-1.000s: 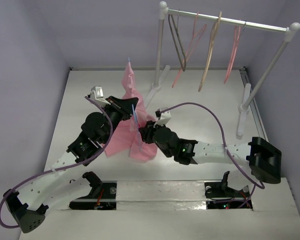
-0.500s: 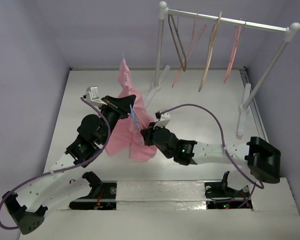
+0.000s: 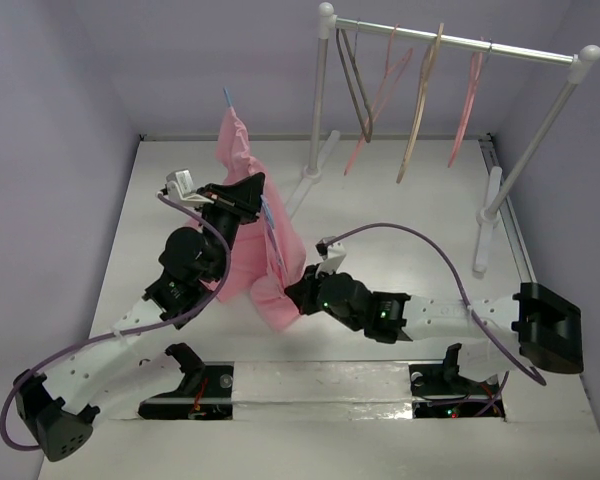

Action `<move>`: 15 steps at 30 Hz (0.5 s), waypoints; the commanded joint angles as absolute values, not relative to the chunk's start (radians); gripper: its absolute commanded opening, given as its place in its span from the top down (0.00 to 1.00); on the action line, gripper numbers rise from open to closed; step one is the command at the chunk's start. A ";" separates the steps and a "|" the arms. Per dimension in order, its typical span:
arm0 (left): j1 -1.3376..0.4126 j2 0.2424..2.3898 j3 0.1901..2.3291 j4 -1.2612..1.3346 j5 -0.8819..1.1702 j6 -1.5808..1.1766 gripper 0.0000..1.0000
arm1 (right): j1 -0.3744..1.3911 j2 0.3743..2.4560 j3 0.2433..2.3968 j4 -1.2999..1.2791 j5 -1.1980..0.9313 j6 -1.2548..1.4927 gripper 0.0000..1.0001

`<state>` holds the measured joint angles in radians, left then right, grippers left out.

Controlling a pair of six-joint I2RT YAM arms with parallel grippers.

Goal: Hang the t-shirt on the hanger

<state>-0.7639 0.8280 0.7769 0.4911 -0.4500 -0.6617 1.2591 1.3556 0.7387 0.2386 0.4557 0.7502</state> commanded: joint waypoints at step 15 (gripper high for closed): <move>-0.758 0.750 0.537 0.600 -0.426 -0.816 1.00 | 1.310 1.344 1.006 0.010 0.446 0.637 1.00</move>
<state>-0.7639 0.7921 0.5472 0.5781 -0.4477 -0.7357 1.3010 1.2957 0.8867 0.0727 0.4263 0.6884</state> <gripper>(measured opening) 0.050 0.013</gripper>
